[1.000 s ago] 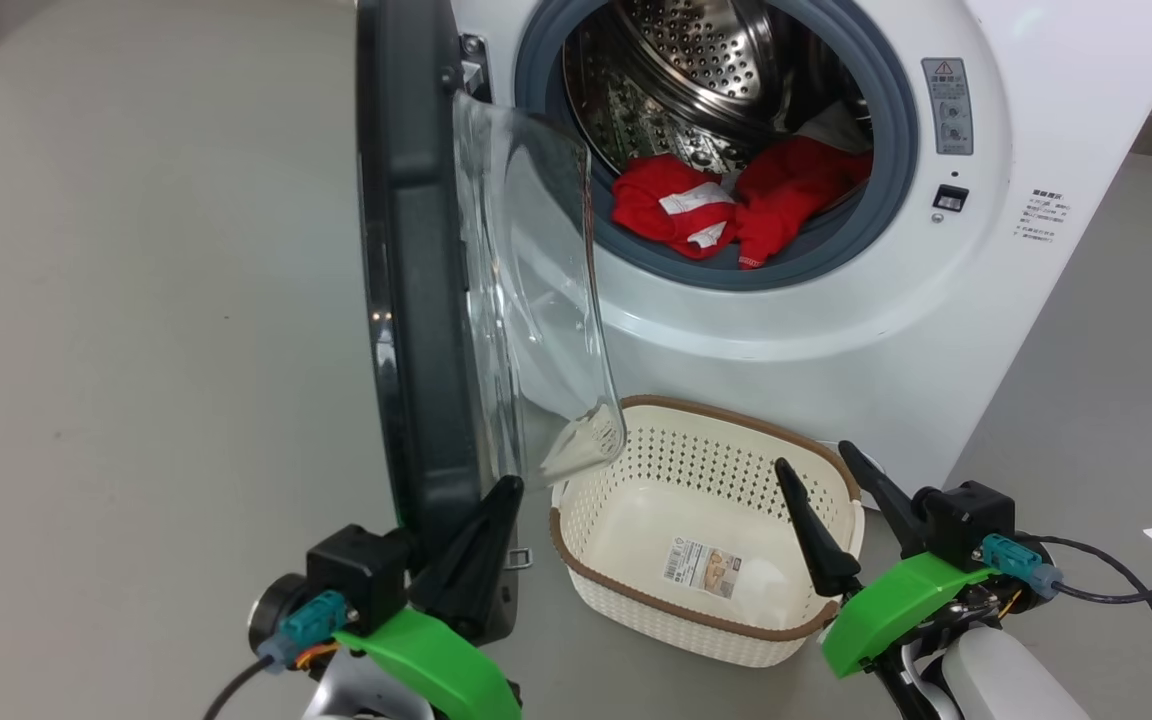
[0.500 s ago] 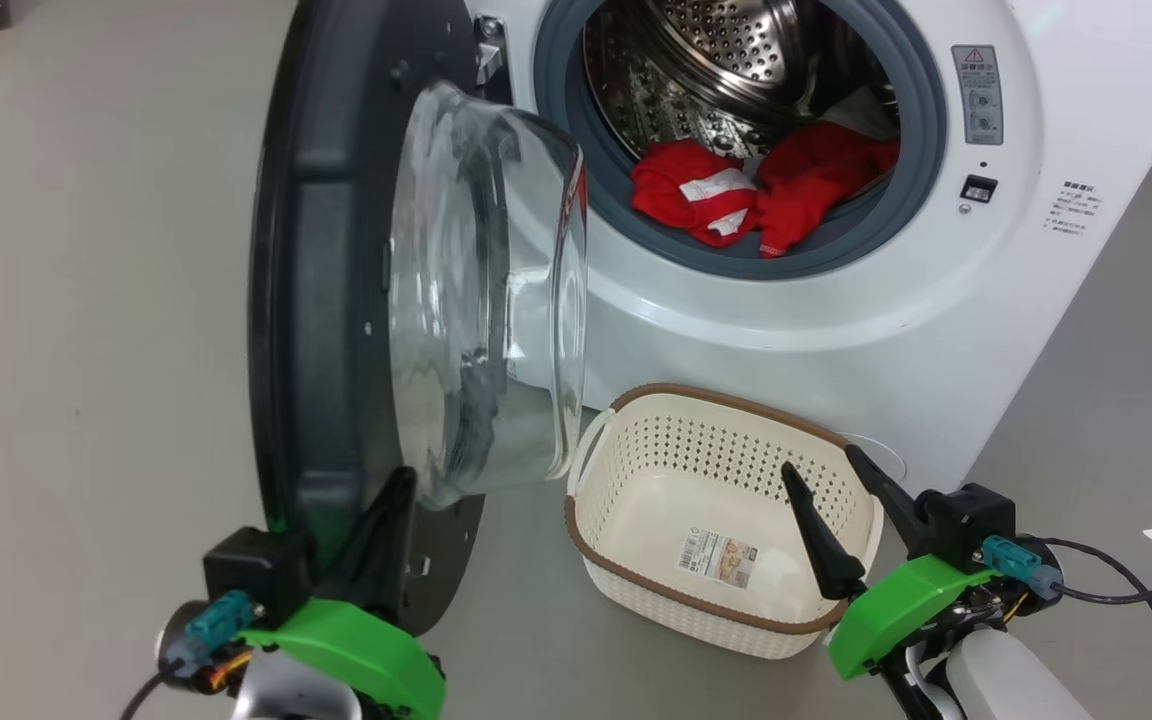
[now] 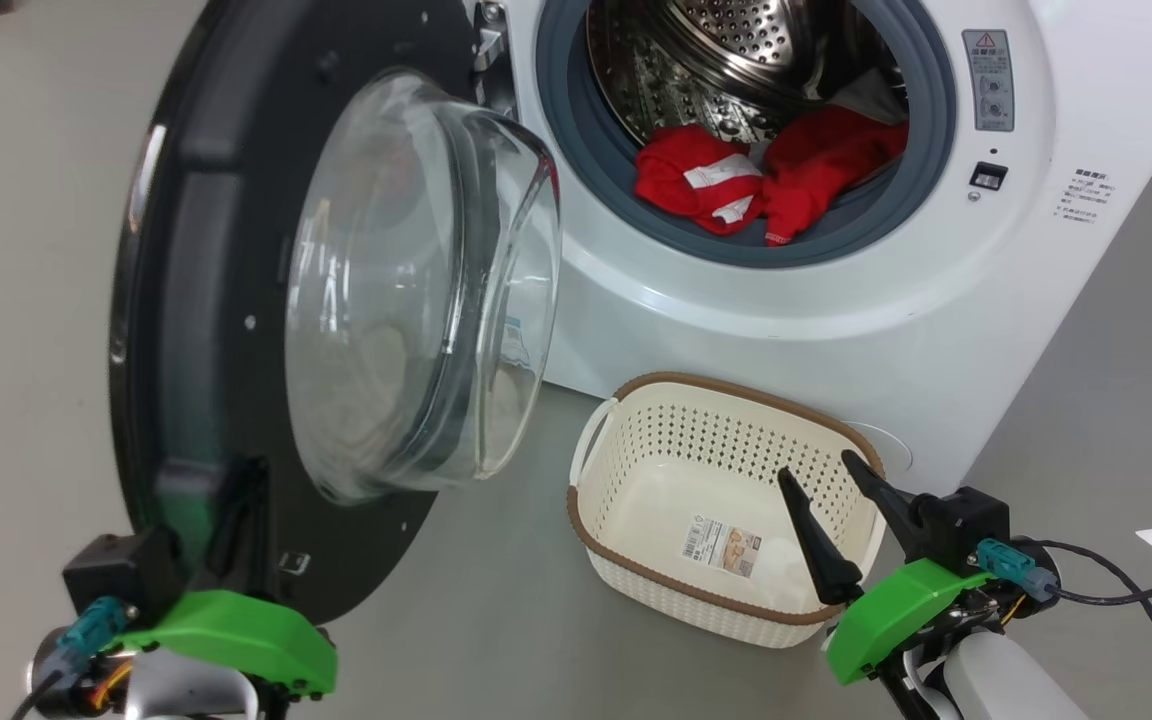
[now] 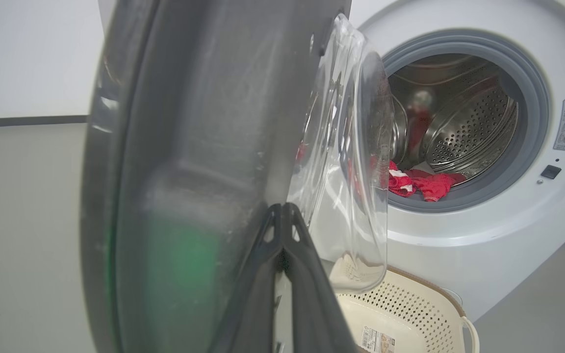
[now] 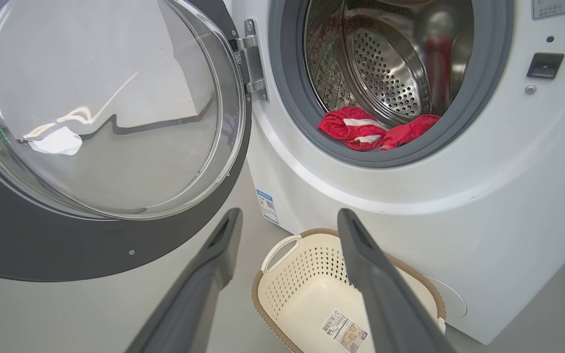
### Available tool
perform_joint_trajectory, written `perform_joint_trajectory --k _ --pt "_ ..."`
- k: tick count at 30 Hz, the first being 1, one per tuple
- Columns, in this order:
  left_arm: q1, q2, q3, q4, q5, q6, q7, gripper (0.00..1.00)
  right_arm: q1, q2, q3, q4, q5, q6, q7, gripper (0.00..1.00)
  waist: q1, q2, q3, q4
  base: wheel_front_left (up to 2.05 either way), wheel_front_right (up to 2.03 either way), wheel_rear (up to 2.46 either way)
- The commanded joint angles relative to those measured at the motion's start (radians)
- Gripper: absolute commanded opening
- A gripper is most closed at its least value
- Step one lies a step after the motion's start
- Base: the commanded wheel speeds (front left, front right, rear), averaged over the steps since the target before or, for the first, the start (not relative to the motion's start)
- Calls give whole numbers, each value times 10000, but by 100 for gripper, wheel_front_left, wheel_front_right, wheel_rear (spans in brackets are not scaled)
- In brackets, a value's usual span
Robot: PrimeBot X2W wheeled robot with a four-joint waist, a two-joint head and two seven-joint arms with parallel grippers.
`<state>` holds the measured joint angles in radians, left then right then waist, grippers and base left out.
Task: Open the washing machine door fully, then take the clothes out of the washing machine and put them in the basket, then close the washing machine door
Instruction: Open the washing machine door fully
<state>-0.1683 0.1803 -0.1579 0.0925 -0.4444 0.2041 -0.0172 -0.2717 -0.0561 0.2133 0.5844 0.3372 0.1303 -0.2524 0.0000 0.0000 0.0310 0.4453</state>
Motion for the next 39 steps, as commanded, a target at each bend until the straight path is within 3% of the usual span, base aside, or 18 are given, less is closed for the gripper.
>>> perform_joint_trajectory --k 1,8,19,30,39 --pt "-182 410 554 -131 47 172 -100 0 -353 59 239 -185 -150 4 -93 100 0 0 40 -43 0 0 0" --pt "-271 728 1033 61 118 512 -363 0 -456 59 195 -106 -321 4 -93 100 0 0 282 -267 0 0 0" --pt "-884 1030 1709 1162 -213 450 -1116 0 -495 -103 134 -138 -492 4 -93 100 0 0 638 -533 0 0 0" --pt "-1398 1067 2362 1981 -572 747 -1680 0 -455 -248 74 -318 -652 4 21 100 0 0 950 -805 0 0 0" --pt "-1741 1396 2854 2735 -811 628 -2025 0 -443 -394 -6 -548 -738 4 183 100 0 0 1124 -994 0 0 0"
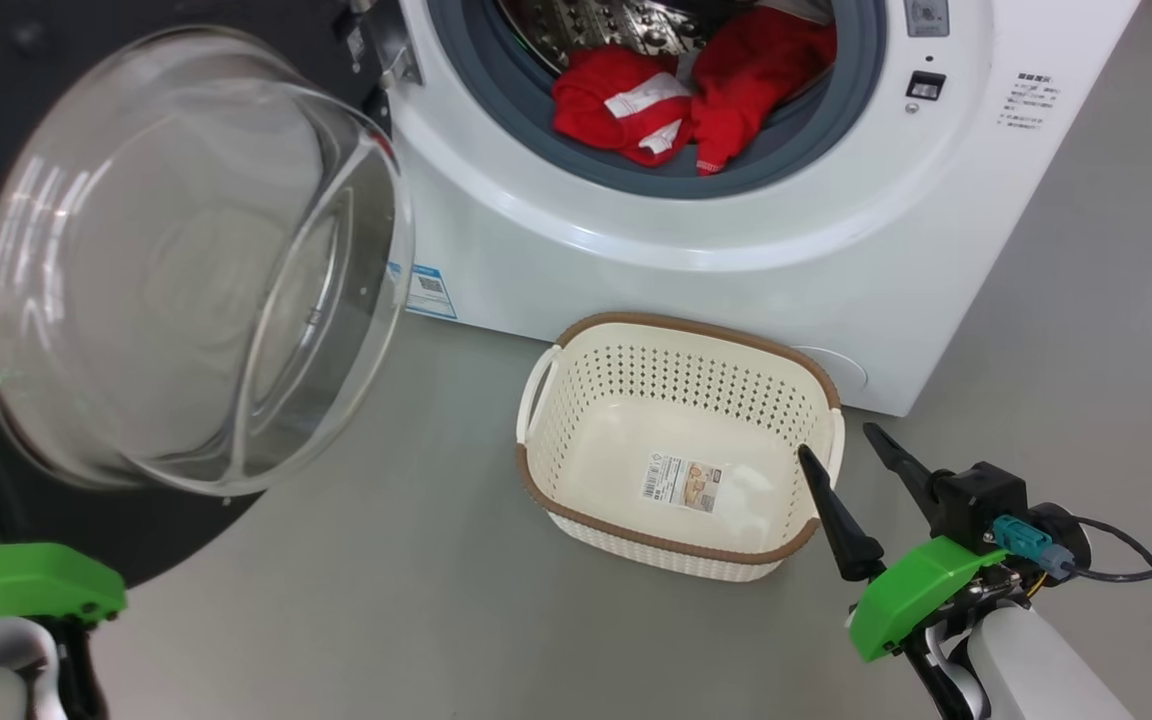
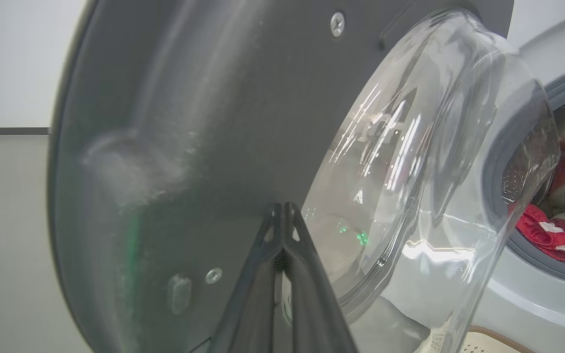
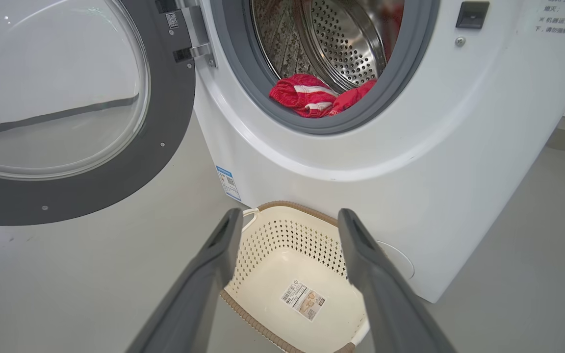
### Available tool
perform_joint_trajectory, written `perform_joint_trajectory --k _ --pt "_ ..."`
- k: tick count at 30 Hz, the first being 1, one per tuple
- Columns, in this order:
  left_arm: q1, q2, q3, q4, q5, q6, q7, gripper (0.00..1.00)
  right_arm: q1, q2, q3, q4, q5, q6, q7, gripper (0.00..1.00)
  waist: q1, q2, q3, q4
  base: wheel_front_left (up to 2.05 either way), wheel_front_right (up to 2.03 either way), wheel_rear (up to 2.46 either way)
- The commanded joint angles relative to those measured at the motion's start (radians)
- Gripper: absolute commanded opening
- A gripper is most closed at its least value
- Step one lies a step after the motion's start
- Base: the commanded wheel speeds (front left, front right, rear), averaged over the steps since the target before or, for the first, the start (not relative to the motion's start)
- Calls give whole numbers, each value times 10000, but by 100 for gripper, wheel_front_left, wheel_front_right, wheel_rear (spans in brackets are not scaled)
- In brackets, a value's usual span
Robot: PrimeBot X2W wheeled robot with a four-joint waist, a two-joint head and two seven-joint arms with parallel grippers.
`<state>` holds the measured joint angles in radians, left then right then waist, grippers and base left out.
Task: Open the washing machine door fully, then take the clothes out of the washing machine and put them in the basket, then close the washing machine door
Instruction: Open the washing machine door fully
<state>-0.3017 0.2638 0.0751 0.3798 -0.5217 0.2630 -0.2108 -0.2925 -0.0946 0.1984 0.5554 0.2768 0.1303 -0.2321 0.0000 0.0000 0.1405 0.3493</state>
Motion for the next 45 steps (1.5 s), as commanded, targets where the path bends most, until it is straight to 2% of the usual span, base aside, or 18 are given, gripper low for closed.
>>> perform_joint_trajectory --k 1,13,22,23,24,26,27,28,36,45 --pt "-425 596 594 -71 -63 37 -130 0 -241 -14 150 -295 -145 4 6 100 0 0 70 -76 0 0 0" --pt "-786 1009 1206 696 -115 -17 -426 0 -284 -129 149 -606 -193 4 200 100 0 0 383 -353 0 0 0" --pt "-915 1003 1245 902 55 -65 -485 0 -324 -24 118 -606 -123 4 179 100 0 0 404 -510 0 0 0" --pt "-895 979 1243 848 87 -57 -489 9 -324 -10 107 -594 -113 4 169 100 0 0 382 -523 0 0 0" --pt "-862 954 1247 787 122 -32 -492 23 -325 6 92 -583 -105 4 155 100 0 0 358 -539 0 0 0" --pt "-771 870 1281 608 110 -43 -497 57 -327 37 62 -557 -93 4 120 100 0 0 284 -576 0 0 0" --pt "-705 832 1290 504 98 -68 -498 82 -325 53 41 -542 -86 4 99 100 0 0 245 -600 0 0 0" --pt "-634 796 1291 377 89 -100 -499 100 -326 66 17 -530 -77 4 78 100 0 0 211 -622 0 0 0" --pt "-102 623 1163 -903 90 -283 -503 100 -360 151 -133 -414 -20 4 -82 100 0 0 -28 -872 0 0 0" --pt "255 556 558 -3327 80 -749 -243 100 -472 249 -481 -659 -43 4 -256 100 0 0 -196 -1433 0 0 0"
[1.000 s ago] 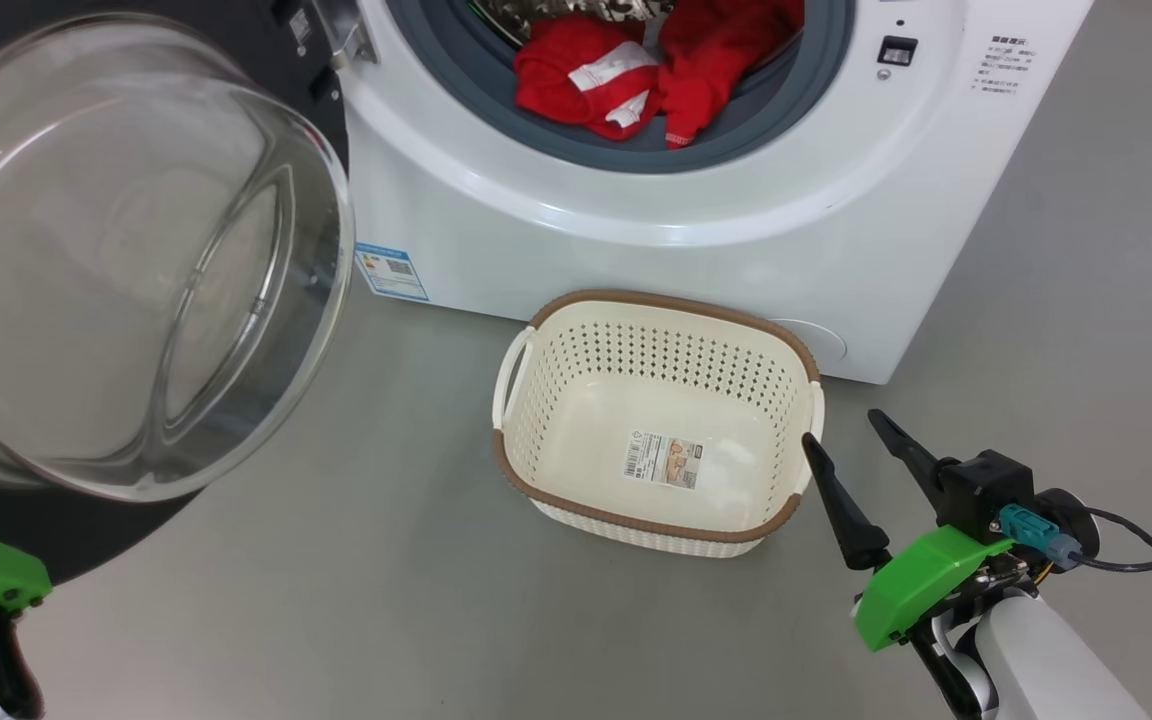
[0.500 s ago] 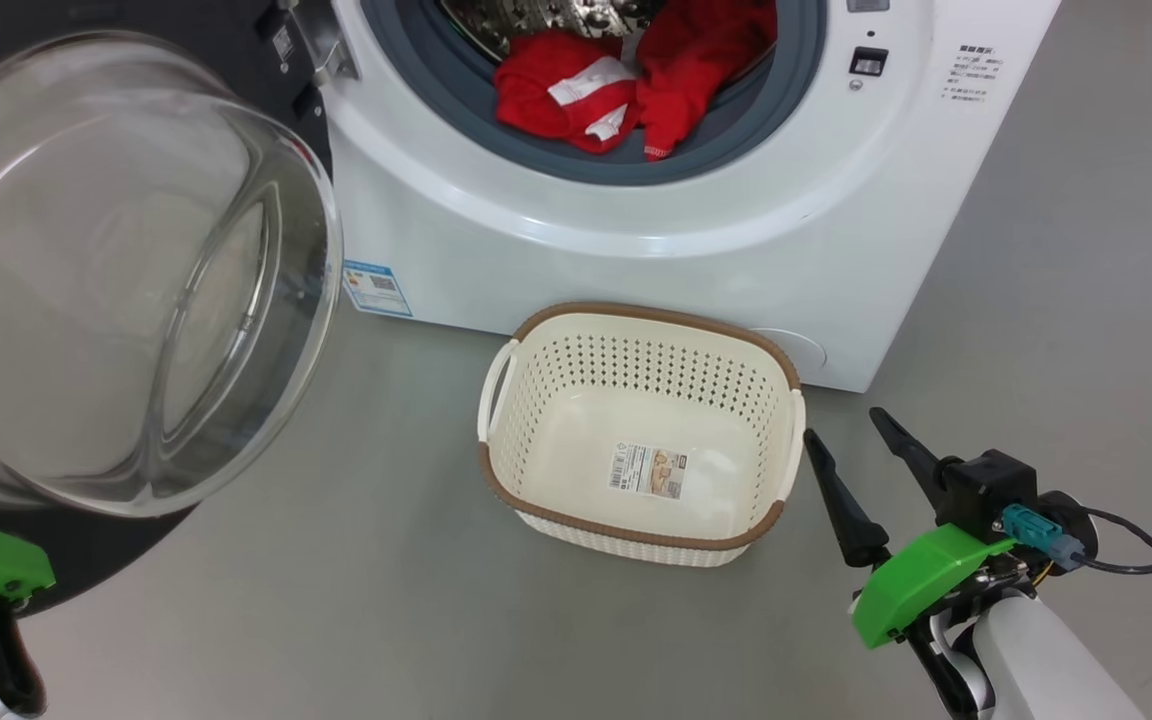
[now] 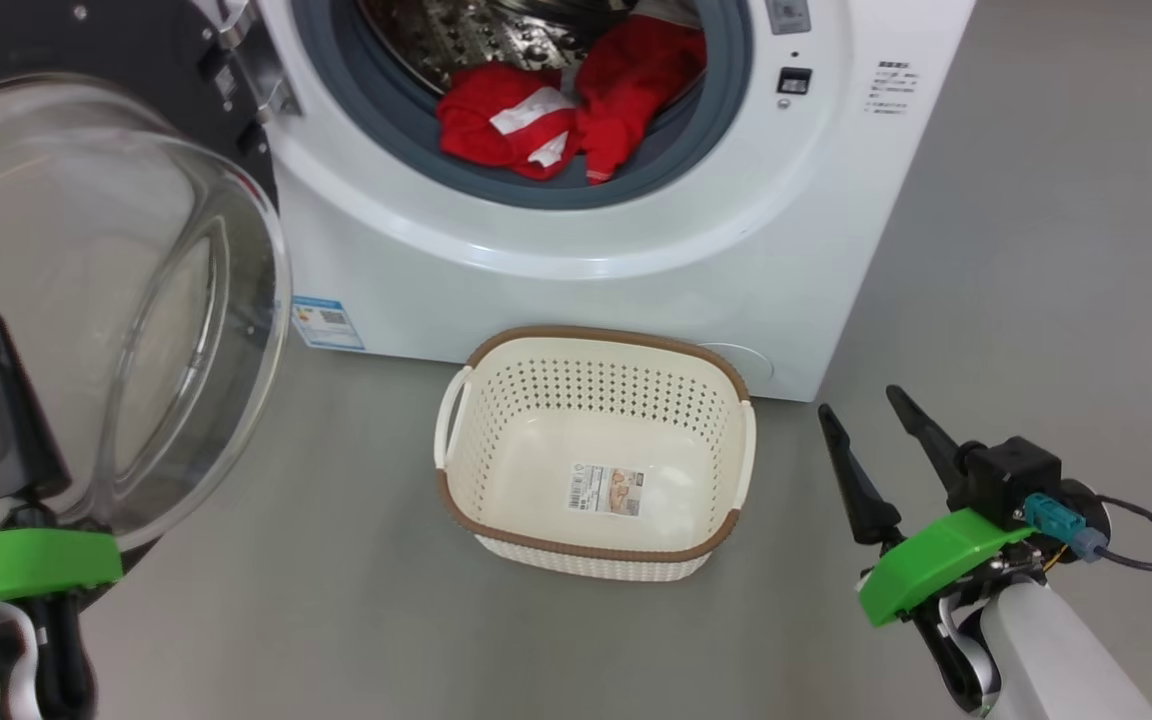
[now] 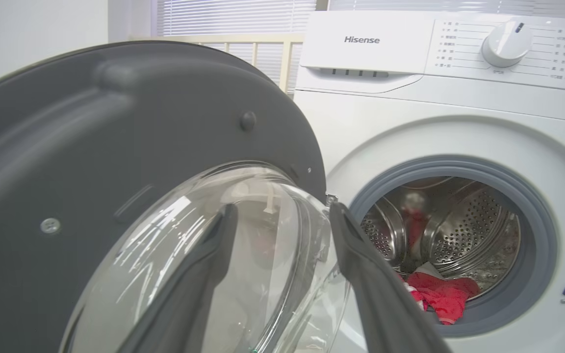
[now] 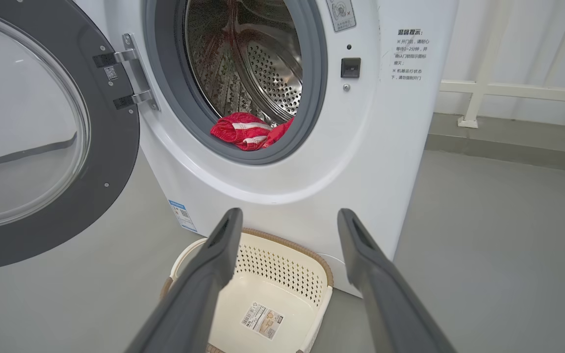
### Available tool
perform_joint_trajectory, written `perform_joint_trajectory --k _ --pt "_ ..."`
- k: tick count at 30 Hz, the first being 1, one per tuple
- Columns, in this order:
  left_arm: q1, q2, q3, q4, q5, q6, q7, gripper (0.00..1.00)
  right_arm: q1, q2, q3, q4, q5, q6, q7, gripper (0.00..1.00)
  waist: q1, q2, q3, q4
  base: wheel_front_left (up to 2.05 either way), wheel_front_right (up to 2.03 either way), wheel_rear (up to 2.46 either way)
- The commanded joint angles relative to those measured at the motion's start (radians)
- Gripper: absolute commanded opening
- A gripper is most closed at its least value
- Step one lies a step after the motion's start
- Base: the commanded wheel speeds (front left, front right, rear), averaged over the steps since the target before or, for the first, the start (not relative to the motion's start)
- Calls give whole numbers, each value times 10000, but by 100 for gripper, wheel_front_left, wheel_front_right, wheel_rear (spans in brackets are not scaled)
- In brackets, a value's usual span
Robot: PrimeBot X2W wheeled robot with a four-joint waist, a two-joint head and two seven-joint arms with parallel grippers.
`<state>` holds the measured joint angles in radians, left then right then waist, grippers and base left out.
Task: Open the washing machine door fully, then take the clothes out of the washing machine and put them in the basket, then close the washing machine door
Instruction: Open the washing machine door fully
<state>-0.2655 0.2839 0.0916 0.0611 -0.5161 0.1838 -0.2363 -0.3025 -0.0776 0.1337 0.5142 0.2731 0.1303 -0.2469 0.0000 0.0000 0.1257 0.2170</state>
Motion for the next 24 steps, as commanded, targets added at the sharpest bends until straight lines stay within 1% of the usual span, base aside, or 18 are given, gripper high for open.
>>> perform_joint_trajectory --k 1,4,5,7,10,16,24 --pt "-87 362 303 -334 8 -55 45 100 -381 87 128 -303 -12 4 -118 100 0 0 -60 -191 0 0 0" --pt "-51 300 55 -827 -17 -184 163 100 -404 108 36 -464 -37 4 -135 100 0 0 -83 -452 0 0 0" --pt "-56 251 -47 -1012 -64 -266 190 100 -408 113 0 -523 -47 4 -139 100 0 0 -88 -537 0 0 0" --pt "-11 346 -408 -1261 71 -497 334 100 -404 123 -97 -692 -58 4 -143 100 0 0 -99 -703 0 0 0" --pt "-3 265 -647 -1448 57 -615 366 100 -348 133 -253 -977 -128 4 -145 100 0 0 -116 -963 0 0 0" --pt "145 237 -1147 -1300 121 -1035 281 100 -135 142 -436 -1414 -350 4 -147 100 0 0 -250 -1473 0 0 0" --pt "723 121 -1216 -879 -211 -1185 325 100 367 185 -696 -2121 -514 4 -148 100 0 0 -493 -2077 0 0 0"
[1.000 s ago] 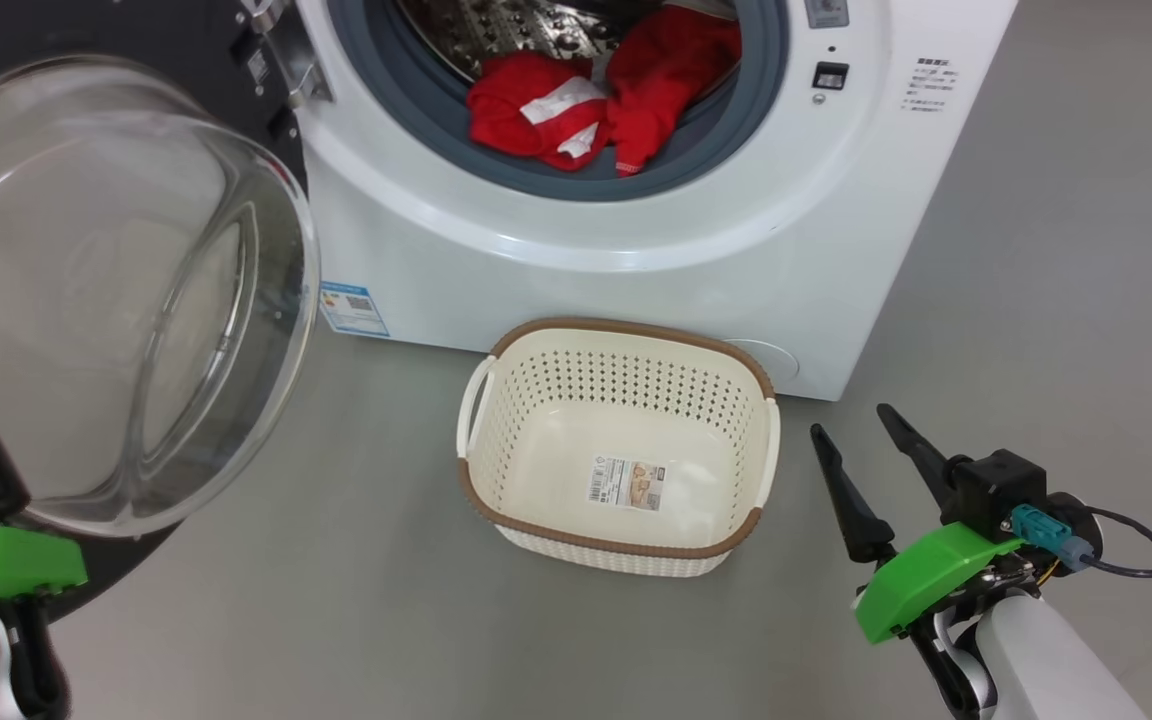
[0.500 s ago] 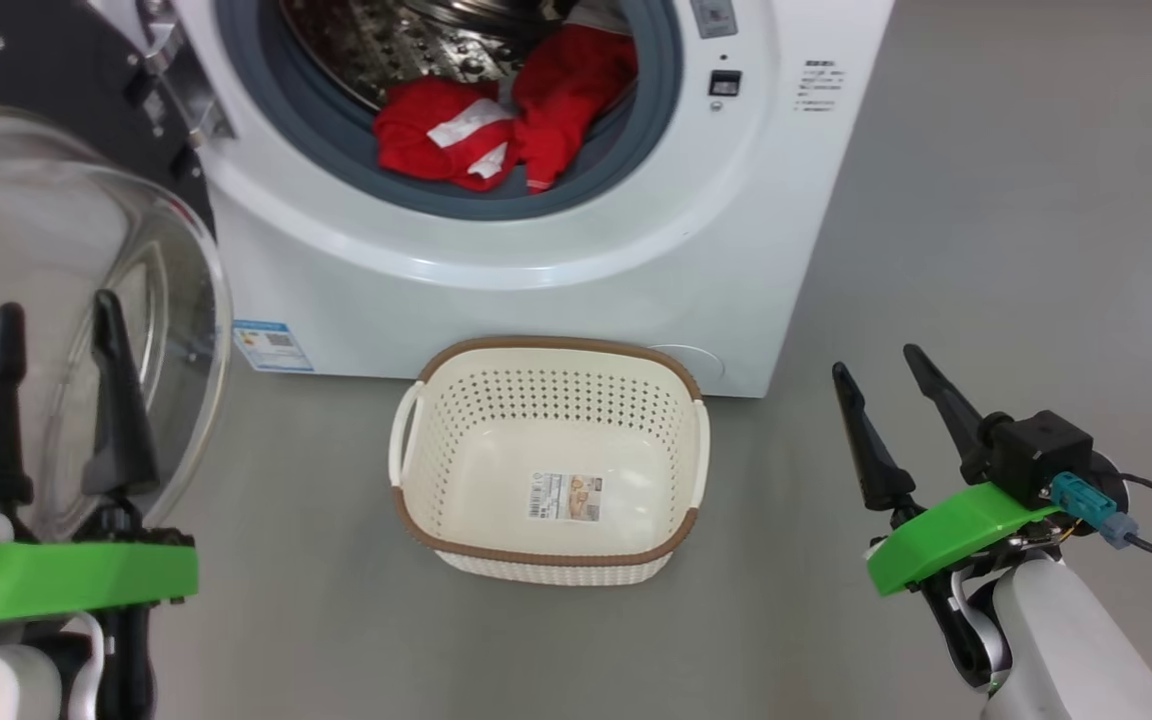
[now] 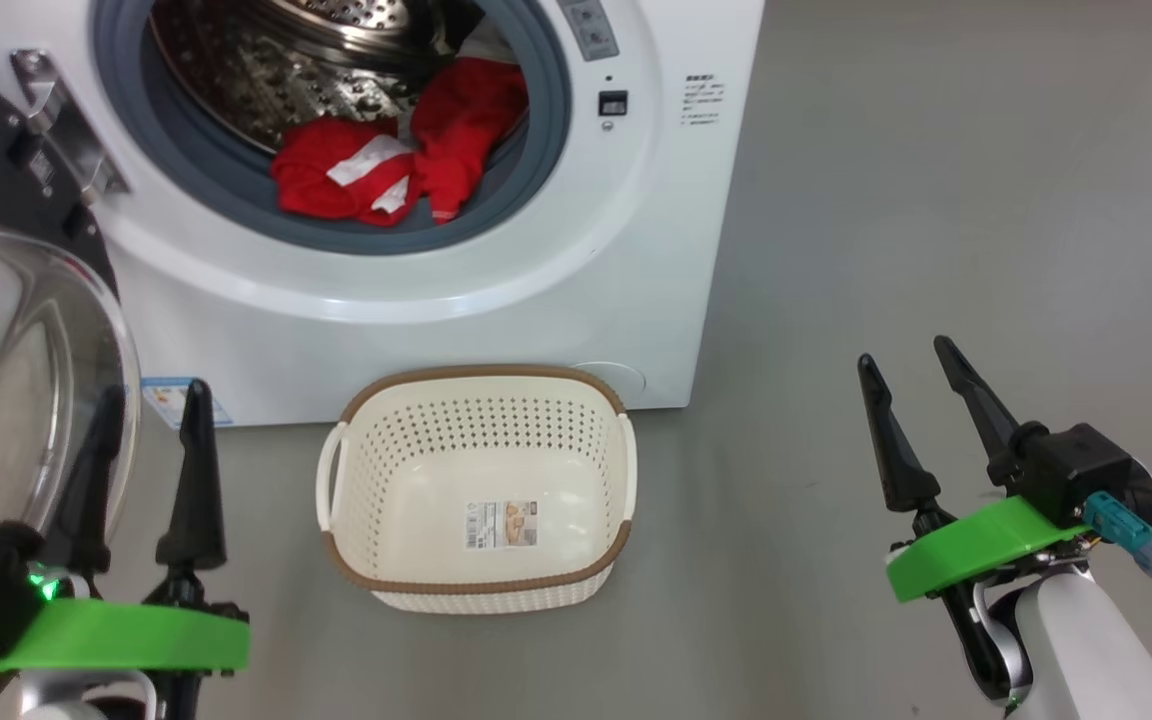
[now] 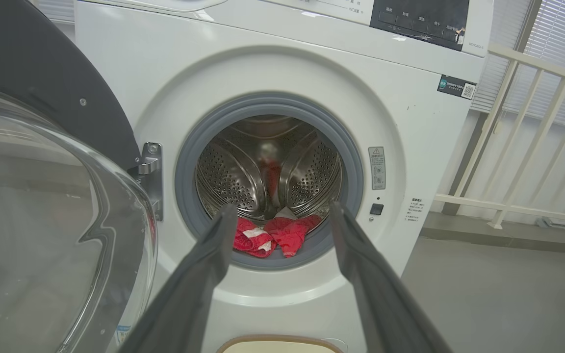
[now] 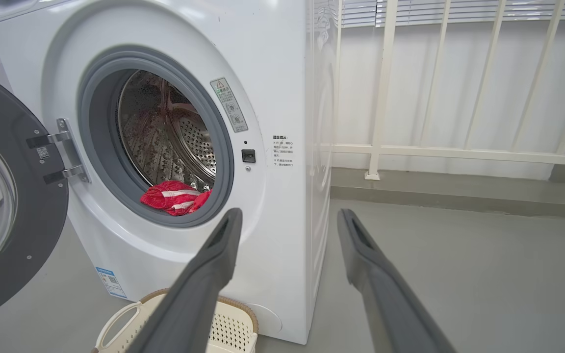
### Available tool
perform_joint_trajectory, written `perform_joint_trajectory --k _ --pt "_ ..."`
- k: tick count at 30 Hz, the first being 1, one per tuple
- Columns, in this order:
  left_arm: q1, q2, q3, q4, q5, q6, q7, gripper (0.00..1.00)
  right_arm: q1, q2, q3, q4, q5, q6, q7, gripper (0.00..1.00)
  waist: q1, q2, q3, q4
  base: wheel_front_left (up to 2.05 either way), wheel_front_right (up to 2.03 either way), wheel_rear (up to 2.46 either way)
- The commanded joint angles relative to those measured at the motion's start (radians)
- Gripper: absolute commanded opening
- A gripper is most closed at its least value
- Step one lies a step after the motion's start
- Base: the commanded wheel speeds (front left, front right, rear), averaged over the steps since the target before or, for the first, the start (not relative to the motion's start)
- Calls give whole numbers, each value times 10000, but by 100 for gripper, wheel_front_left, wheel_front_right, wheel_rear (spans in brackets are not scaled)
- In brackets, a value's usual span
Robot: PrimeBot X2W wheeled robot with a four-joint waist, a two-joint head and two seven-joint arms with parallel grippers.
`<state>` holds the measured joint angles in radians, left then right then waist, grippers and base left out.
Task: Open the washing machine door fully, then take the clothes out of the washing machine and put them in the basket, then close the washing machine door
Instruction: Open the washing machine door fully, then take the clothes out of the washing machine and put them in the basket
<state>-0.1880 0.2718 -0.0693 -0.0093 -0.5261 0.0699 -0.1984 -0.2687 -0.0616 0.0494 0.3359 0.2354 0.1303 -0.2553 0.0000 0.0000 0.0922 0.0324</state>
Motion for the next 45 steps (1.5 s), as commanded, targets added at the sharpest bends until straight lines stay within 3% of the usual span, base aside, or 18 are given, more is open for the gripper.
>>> perform_joint_trajectory --k 1,13,22,45 --pt "45 207 426 -121 -165 -52 -95 100 114 33 102 -390 -164 4 -63 100 0 0 -197 -292 0 0 0" --pt "1309 247 148 333 -25 -311 -293 100 1076 75 -12 -842 -96 4 -64 100 0 0 -783 -740 0 0 0" --pt "1984 -240 199 529 485 -215 -602 100 1660 87 102 -1322 -361 4 -64 100 0 0 -956 -889 0 0 0" --pt "2650 -984 964 562 1617 -892 -633 100 2200 96 83 -1505 -353 4 -64 100 0 0 -1191 -902 0 0 0"
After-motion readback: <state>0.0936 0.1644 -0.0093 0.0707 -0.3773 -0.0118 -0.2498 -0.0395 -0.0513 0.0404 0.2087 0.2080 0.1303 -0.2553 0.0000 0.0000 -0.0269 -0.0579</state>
